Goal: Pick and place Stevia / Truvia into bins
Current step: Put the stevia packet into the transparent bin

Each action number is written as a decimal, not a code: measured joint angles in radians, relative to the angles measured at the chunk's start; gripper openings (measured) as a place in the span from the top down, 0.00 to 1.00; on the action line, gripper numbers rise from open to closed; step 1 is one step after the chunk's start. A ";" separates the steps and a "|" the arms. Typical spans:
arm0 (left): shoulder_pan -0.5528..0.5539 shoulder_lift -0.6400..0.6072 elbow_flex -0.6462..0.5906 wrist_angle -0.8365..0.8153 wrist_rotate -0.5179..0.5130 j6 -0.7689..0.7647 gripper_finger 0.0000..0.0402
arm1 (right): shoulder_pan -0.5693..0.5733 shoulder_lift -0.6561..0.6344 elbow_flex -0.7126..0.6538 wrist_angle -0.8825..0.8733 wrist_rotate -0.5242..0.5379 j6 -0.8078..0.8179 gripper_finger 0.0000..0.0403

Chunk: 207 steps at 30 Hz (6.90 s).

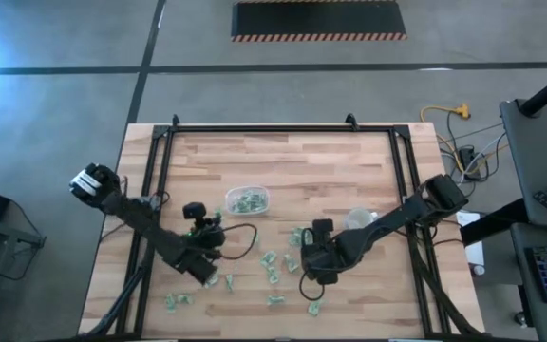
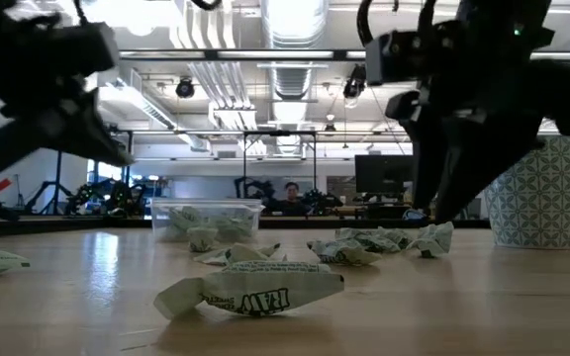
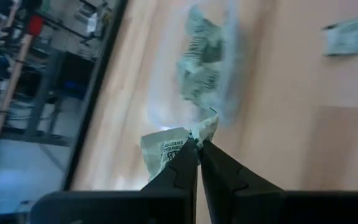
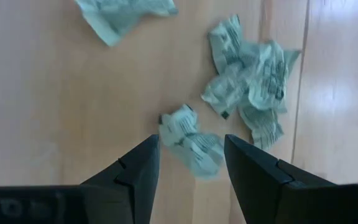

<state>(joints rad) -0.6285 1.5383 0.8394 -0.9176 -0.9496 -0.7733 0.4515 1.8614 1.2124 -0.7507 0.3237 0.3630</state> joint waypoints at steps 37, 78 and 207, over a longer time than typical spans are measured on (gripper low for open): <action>0.427 -0.003 0.001 0.444 0.247 0.753 0.59 | 0.000 -0.003 -0.122 0.128 0.017 0.020 0.69; -0.173 -0.284 -0.048 0.254 0.476 0.023 0.53 | -0.307 -0.141 -0.136 0.833 -0.007 -0.602 0.97; 0.469 -0.126 -0.081 0.565 0.317 0.860 0.99 | 0.164 -0.372 -0.431 0.690 -0.115 0.089 0.79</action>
<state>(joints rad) -0.1591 1.4128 0.7586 -0.3530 -0.6327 0.0869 0.6159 1.4895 0.7811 -0.0610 0.2083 0.4522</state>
